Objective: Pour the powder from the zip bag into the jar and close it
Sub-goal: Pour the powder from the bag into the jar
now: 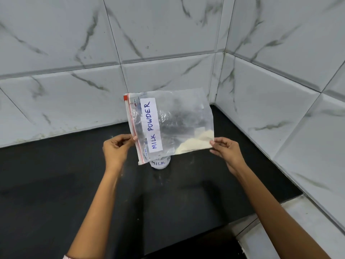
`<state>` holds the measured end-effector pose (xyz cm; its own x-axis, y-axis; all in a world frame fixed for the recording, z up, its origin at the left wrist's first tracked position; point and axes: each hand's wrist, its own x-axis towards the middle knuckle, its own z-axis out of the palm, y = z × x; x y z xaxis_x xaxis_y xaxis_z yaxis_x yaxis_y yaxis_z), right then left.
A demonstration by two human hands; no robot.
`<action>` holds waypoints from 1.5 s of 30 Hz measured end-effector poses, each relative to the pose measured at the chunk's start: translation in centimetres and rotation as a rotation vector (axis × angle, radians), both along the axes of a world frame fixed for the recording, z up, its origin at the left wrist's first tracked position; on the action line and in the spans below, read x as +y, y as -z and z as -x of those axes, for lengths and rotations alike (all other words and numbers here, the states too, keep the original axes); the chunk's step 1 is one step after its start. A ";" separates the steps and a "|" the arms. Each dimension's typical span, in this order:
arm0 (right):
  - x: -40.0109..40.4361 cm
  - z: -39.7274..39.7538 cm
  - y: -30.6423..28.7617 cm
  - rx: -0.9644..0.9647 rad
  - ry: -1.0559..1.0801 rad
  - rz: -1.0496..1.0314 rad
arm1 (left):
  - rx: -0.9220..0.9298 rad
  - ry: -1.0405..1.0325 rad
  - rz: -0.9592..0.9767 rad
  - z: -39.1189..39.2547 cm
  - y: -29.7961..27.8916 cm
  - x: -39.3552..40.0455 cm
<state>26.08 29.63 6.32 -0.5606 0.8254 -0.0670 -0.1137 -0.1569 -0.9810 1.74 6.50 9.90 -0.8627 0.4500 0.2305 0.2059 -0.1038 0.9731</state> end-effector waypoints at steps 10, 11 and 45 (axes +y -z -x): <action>0.6 2.6 -4.0 0.142 -0.081 -0.100 | -0.051 -0.020 -0.013 2.4 -1.8 3.8; 0.8 2.8 -4.3 0.138 -0.062 -0.124 | -0.052 -0.019 -0.006 2.6 -1.8 4.1; 3.2 4.8 -11.1 -0.160 -0.149 -0.323 | -0.156 0.340 0.144 2.7 4.3 3.3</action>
